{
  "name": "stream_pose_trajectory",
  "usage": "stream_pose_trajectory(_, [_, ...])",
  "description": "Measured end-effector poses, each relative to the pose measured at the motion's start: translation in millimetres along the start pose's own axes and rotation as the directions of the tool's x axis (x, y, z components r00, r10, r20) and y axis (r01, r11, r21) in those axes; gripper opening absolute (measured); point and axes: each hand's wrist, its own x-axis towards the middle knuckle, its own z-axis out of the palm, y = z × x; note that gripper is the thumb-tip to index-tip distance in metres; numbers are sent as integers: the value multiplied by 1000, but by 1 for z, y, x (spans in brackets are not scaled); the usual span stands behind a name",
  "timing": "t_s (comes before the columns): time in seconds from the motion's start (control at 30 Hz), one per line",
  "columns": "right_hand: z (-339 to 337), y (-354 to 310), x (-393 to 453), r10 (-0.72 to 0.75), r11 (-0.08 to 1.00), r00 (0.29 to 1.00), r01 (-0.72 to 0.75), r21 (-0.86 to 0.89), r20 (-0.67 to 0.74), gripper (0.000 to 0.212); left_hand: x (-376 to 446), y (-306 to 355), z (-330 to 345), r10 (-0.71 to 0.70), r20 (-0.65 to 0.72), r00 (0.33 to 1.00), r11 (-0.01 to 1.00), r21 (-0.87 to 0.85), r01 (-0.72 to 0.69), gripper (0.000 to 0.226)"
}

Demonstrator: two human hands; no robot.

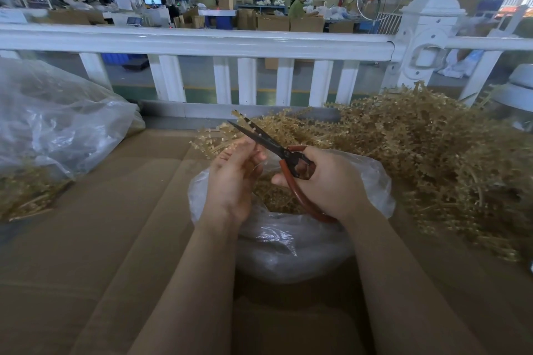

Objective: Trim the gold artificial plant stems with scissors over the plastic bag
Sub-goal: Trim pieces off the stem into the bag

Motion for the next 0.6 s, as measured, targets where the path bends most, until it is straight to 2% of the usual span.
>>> stream_pose_trajectory(0.13, [0, -1, -1, 28, 999, 999, -29, 38, 23, 52, 3, -1, -2, -37, -20, 999, 997, -69, 35, 17])
stream_pose_trajectory(0.23, [-1, -1, -1, 46, 993, 999, -48, 112, 15, 47, 4, 0, -3, -38, -14, 999, 998, -41, 37, 11])
stream_pose_trajectory(0.4, [-2, -4, 2, 123, 955, 992, -112, 275, -24, 58, 2, -3, 0, -65, -44, 997, 998, -14, 64, 6])
stream_pose_trajectory(0.47, [-2, -7, 5, 145, 915, 989, -133, 381, -3, 56, 0, -3, 3, -71, -3, 997, 997, -28, 71, 9])
stream_pose_trajectory(0.53, [-2, -11, 6, 155, 859, 987, -151, 489, 32, 44, 0, -5, 4, -90, 53, 995, 995, -45, 92, 19])
stream_pose_trajectory(0.6, [-2, -13, 7, 195, 831, 979, -198, 520, 61, 36, 1, -7, 4, -95, 110, 989, 995, -24, 98, 19])
